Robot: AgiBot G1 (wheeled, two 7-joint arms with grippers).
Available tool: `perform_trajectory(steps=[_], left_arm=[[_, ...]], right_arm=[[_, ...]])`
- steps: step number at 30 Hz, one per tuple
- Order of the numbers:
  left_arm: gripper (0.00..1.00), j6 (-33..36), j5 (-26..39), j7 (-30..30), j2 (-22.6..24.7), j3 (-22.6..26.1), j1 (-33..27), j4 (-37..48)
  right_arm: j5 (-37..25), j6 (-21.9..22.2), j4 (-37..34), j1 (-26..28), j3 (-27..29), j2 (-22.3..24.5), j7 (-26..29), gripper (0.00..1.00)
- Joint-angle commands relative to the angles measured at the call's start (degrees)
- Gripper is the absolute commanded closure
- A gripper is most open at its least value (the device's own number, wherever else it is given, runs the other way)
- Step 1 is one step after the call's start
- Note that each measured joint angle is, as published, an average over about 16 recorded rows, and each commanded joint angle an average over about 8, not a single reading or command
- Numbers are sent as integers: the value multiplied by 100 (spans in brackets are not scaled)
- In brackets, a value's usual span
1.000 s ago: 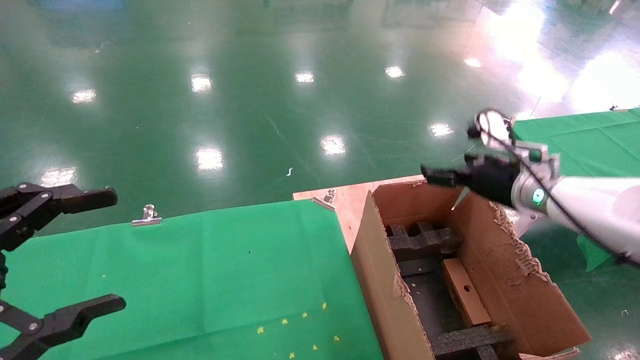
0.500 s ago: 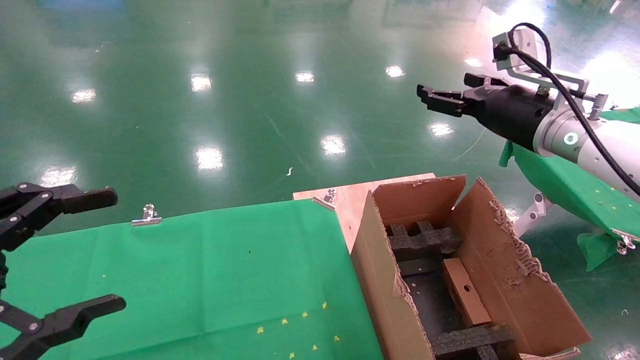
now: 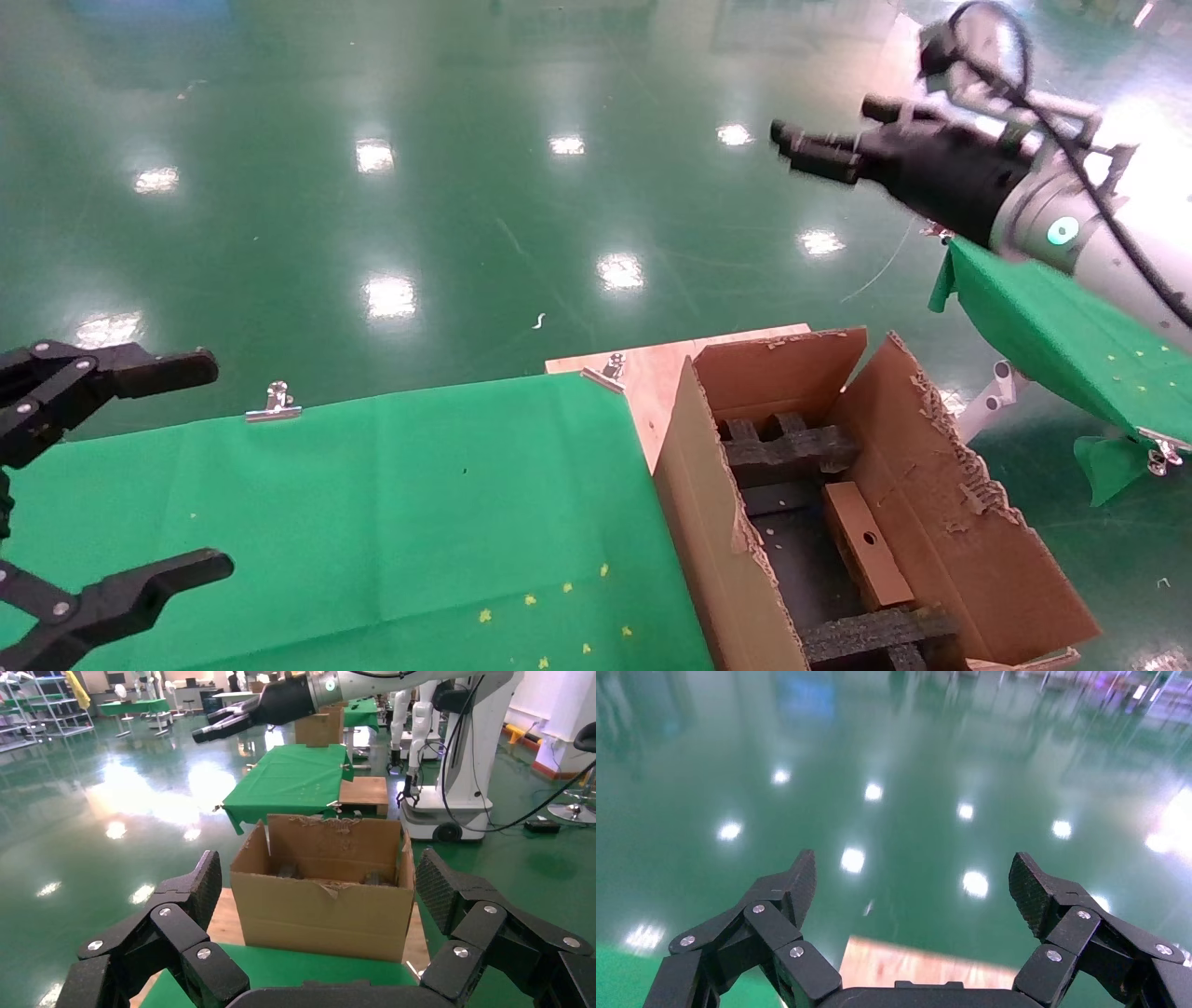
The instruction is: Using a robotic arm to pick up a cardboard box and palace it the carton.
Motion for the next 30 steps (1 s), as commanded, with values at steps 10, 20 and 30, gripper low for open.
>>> perform_trajectory(steps=[10,20,30], left_arm=[[0,0,0,0,0,0,0,0],[0,0,0,0,0,1,0,0],[0,0,-1,1,0,1,0,0]], right_arm=[[1309,-1422,-98,-697,1294,-267,-1733,0],[2532,-2749,-190,-1348,2503,-517,-3350,0],[3755,-4076,-281,-2000,3712,-766,-4968,0]])
